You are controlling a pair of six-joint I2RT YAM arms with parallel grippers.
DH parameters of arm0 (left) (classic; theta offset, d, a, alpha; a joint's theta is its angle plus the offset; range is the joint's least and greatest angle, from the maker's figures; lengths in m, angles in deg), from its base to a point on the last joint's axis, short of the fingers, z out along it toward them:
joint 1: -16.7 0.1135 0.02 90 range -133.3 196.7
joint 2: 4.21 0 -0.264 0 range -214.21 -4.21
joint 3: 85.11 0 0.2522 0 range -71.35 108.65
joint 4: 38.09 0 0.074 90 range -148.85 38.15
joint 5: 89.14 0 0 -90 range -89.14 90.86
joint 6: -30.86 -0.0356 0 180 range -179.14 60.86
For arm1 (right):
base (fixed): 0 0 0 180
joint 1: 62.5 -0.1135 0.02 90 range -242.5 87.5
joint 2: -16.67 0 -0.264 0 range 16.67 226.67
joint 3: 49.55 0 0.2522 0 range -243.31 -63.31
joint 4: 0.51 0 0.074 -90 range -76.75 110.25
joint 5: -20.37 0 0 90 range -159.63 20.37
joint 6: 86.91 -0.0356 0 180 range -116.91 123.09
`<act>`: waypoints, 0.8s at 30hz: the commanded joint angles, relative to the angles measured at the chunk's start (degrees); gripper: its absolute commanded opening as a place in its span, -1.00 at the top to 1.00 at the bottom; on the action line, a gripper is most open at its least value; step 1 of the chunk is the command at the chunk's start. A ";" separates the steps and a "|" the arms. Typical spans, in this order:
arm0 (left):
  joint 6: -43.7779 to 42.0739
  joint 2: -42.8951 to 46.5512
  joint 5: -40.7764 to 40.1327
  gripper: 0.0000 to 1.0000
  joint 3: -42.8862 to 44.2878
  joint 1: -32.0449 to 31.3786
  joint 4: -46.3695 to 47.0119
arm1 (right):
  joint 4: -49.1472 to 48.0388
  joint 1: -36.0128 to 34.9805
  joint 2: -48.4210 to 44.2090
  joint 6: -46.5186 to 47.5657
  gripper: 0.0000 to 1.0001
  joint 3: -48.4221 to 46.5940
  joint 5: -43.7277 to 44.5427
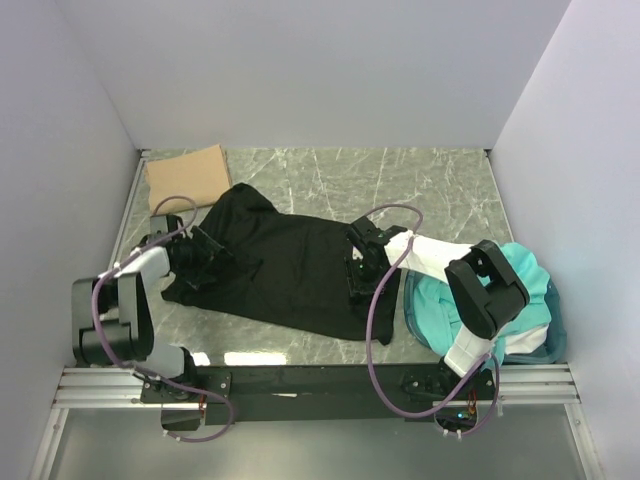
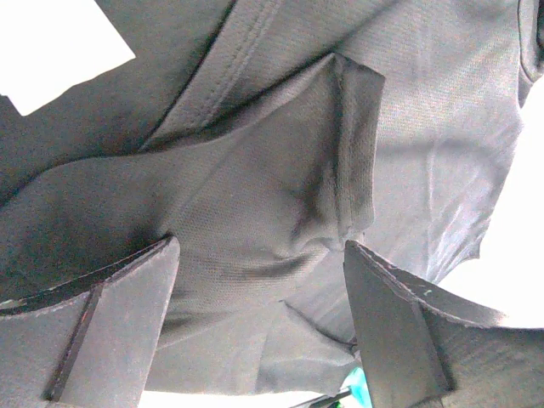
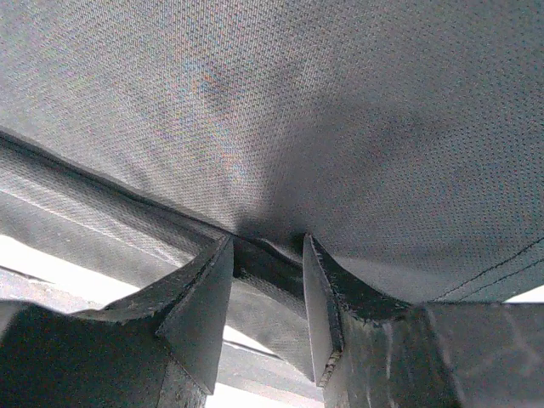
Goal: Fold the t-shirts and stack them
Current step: Fold the tshirt
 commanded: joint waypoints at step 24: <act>-3.89 14.55 -12.88 -0.75 7.12 0.52 -13.17 | 8.47 -3.63 -6.02 -0.76 0.08 -7.71 5.33</act>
